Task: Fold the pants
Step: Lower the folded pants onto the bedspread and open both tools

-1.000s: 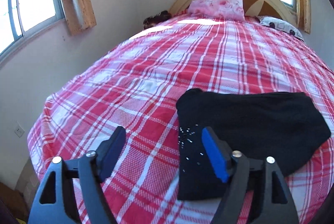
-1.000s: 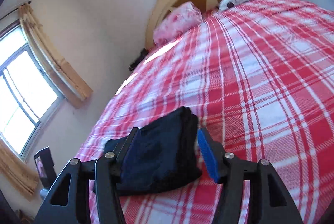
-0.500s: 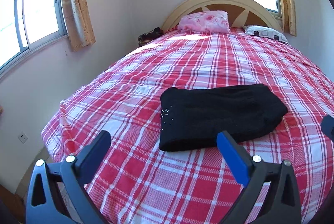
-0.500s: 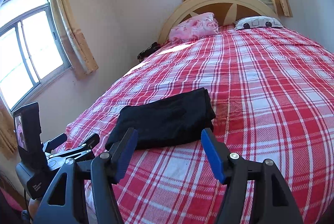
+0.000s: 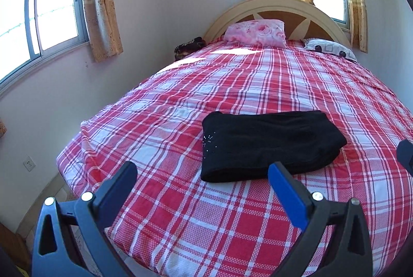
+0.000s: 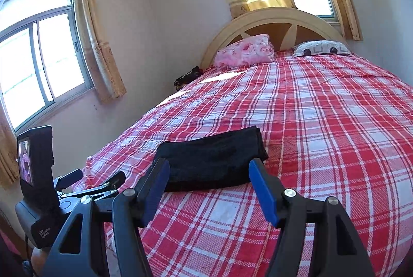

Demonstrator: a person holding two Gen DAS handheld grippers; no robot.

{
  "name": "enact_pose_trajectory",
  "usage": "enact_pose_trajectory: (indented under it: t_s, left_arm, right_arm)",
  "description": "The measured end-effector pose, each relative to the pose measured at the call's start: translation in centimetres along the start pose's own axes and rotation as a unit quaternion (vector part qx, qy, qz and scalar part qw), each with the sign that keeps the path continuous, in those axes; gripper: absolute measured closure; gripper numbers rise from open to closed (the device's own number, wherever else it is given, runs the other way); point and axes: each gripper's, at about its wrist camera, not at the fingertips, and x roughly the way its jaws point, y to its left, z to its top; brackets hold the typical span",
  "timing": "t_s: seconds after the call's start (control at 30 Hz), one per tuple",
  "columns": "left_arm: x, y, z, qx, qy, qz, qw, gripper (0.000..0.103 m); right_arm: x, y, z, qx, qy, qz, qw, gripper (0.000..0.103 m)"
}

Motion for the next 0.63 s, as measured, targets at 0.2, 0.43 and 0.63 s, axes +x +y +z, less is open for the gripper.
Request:
enact_pose_trajectory:
  t_s: [0.2, 0.43, 0.63]
  left_arm:
    - [-0.56, -0.13, 0.31, 0.003, -0.012, -0.006, 0.9999, 0.0]
    - [-0.23, -0.34, 0.3, 0.0, -0.004, -0.029, 0.9996, 0.0]
    - [-0.17, -0.62, 0.18, 0.007, -0.004, -0.01, 0.9999, 0.0]
  right_arm:
    - [-0.11, 0.0, -0.07, 0.003, -0.002, -0.003, 1.0, 0.037]
    - [-0.17, 0.07, -0.23, 0.001, -0.002, -0.006, 1.0, 0.037]
    - [0.07, 0.02, -0.37, 0.005, 0.002, -0.003, 1.0, 0.037]
